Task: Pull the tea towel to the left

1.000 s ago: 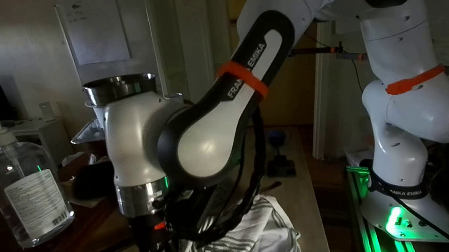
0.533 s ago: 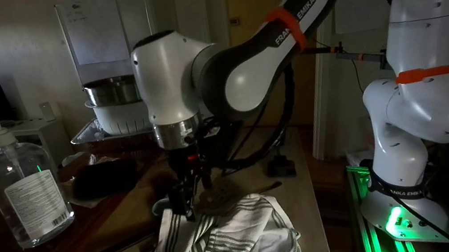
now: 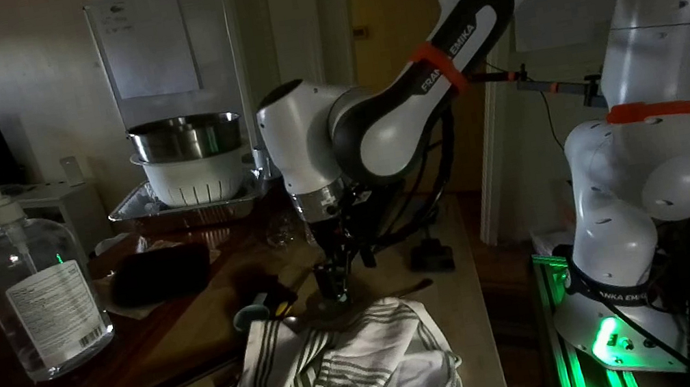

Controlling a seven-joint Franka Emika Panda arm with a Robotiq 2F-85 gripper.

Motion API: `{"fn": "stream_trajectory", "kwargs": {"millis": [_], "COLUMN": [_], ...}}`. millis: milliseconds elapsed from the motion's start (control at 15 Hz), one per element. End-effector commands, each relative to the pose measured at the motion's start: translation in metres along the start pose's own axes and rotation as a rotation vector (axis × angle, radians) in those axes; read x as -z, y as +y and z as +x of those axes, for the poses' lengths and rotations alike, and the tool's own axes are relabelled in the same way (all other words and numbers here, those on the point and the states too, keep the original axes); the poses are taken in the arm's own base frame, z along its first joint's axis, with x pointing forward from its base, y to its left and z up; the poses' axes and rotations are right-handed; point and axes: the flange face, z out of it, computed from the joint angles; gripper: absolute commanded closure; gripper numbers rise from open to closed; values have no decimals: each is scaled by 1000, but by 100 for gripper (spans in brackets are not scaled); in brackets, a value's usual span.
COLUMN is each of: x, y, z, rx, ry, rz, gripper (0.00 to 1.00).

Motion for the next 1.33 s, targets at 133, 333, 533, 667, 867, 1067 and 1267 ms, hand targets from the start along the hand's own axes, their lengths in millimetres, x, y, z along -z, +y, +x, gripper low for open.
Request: {"fn": "stream_trajectory", "kwargs": {"millis": [133,333,533,667,867,1067,1267], "x": [-43,-58,-71,-75,-73,-76,-88], "y": [28,42,59,69,79,83,81], "z": [-2,-3,-6,-9,-12,-15,-18], "rx": [-107,-179,-233,-256,-260,-254,-253], "ry": [-91,-116,-124,-119,-94,-105,-123], "rz": [193,326,383,392,375,367,372], "gripper": [0,5,6,6,1,0,0]}}
